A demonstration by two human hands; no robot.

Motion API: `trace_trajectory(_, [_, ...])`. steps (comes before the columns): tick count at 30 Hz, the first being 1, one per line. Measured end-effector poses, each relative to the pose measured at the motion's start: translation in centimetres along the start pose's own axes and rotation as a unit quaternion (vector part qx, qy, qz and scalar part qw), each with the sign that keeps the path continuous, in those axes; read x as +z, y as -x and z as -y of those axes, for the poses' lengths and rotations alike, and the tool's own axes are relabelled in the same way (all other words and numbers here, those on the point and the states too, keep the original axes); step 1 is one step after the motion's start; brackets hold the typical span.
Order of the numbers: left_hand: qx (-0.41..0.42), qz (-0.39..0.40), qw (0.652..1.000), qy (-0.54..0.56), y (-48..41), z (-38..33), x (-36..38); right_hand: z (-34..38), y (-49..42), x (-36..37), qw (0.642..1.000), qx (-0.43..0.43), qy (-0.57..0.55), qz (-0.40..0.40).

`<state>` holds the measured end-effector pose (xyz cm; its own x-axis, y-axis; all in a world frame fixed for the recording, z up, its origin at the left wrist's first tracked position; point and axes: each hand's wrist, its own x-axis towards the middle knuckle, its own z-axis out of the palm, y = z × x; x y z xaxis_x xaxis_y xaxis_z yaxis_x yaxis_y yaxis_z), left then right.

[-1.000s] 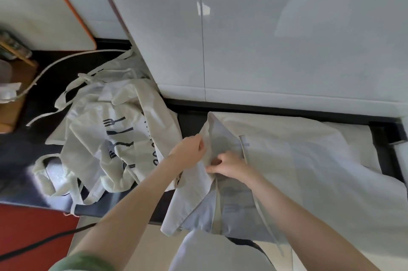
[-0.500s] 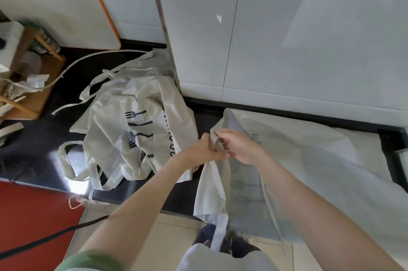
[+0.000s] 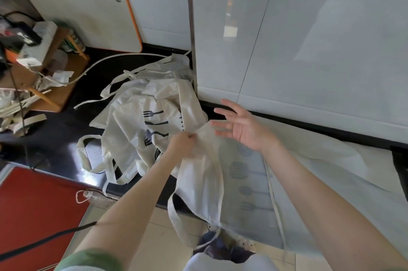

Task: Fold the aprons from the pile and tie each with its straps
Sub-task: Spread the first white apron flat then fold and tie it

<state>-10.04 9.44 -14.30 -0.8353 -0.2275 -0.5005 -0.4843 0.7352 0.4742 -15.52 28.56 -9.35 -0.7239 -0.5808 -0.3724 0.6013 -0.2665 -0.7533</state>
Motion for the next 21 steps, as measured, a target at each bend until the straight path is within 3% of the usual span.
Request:
trace_trajectory(2, [0.001, -0.013, 1.000, 0.017, 0.0, 0.4, -0.2, -0.2, -0.5, 0.8, 0.984, 0.027, 0.176, -0.028])
trace_trajectory(3, [0.004, -0.021, 0.999, 0.024, 0.0, 0.5, -0.3, -0.6, -0.8, 1.1, 0.953, 0.054, 0.294, -0.047])
trace_trajectory(6, [-0.003, -0.026, 0.998, 0.064, -0.3, 1.2, -0.4, -2.9, -1.5, 1.2, 0.798, 0.180, 0.572, -0.057])
trace_trajectory(7, [-0.007, -0.026, 0.997, 0.071, -0.4, 1.3, -0.4, -3.9, -1.5, 0.8, 0.756, 0.209, 0.619, -0.038])
trace_trajectory(8, [-0.011, -0.027, 0.997, 0.073, -0.4, 1.3, -0.5, -5.0, -1.5, 0.4, 0.737, 0.219, 0.640, -0.017])
trace_trajectory(9, [-0.015, -0.028, 0.997, 0.072, -0.5, 1.3, -0.6, -6.0, -1.5, 0.2, 0.739, 0.216, 0.638, -0.004])
trace_trajectory(13, [-0.036, -0.050, 0.991, 0.118, -0.7, 1.9, -0.6, -8.2, -1.6, 0.3, 0.841, 0.186, 0.508, -0.004])
trace_trajectory(15, [-0.059, -0.089, 0.982, 0.155, -0.7, 2.2, -0.7, -8.0, -2.1, 1.1, 0.867, 0.183, 0.462, 0.013])
trace_trajectory(18, [-0.062, -0.082, 0.985, 0.137, -0.6, 2.0, -1.2, -7.6, -2.8, 2.5, 0.864, 0.186, 0.462, 0.076])
trace_trajectory(21, [-0.091, 0.076, 0.989, 0.084, -0.1, 1.1, -1.7, -7.6, -3.2, 3.0, 0.840, 0.185, 0.500, 0.098])
